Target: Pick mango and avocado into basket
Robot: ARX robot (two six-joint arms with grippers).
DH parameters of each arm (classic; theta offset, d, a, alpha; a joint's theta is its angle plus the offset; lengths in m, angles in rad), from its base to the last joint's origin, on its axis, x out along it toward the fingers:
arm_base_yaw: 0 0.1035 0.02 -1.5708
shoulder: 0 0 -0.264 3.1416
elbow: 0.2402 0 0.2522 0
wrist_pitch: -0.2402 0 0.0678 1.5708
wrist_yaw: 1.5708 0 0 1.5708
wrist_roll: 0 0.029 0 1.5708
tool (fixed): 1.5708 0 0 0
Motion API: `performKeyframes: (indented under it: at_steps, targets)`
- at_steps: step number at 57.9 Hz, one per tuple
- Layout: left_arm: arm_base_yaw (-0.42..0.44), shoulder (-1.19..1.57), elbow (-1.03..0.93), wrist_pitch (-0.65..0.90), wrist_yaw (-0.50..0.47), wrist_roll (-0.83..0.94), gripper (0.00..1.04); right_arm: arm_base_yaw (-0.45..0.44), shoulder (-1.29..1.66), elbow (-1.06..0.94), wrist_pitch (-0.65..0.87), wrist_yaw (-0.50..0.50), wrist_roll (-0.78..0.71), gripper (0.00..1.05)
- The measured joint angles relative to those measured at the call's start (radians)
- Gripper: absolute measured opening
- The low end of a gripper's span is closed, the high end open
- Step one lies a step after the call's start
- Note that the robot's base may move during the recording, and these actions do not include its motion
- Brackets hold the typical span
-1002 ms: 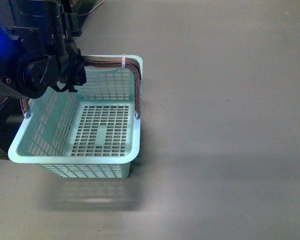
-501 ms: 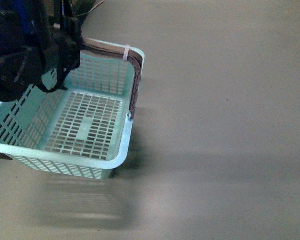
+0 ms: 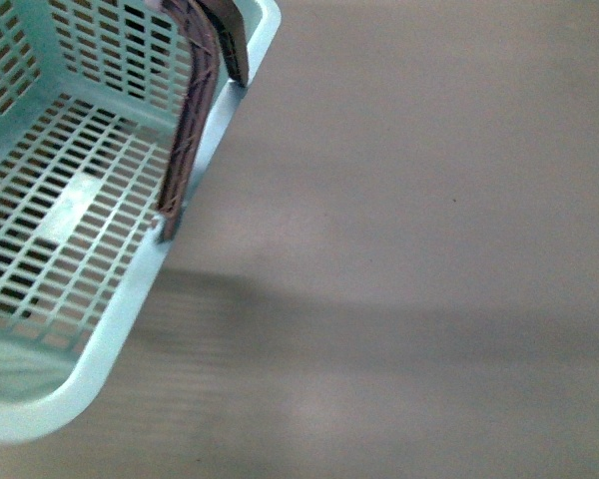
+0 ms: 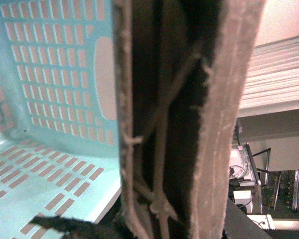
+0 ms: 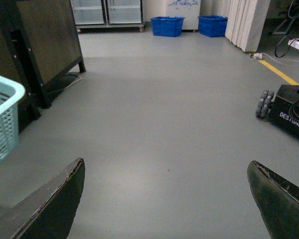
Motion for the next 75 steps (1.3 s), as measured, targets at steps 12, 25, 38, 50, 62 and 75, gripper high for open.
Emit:
performKeyframes:
  at_steps: [12,25,38,50,62,75]
  targets:
    - [-0.006,-0.222,-0.056,-0.093,0.002,0.029,0.16,0.000,0.000,0.000,0.000,0.000,0.000,0.96]
    - [-0.008,-0.219,-0.057,-0.094,0.019,0.031,0.16,0.000,0.000,0.000,0.000,0.000,0.000,0.96]
    - [-0.008,-0.219,-0.057,-0.094,0.007,0.032,0.16,0.000,0.000,0.000,0.000,0.000,0.000,0.96]
    - [-0.009,-0.219,-0.057,-0.094,0.016,0.035,0.16,0.000,0.000,0.000,0.000,0.000,0.000,0.96]
    - [-0.009,-0.219,-0.057,-0.094,0.014,0.034,0.16,0.000,0.000,0.000,0.000,0.000,0.000,0.96]
    - [-0.008,-0.219,-0.057,-0.094,0.011,0.035,0.16,0.000,0.000,0.000,0.000,0.000,0.000,0.96]
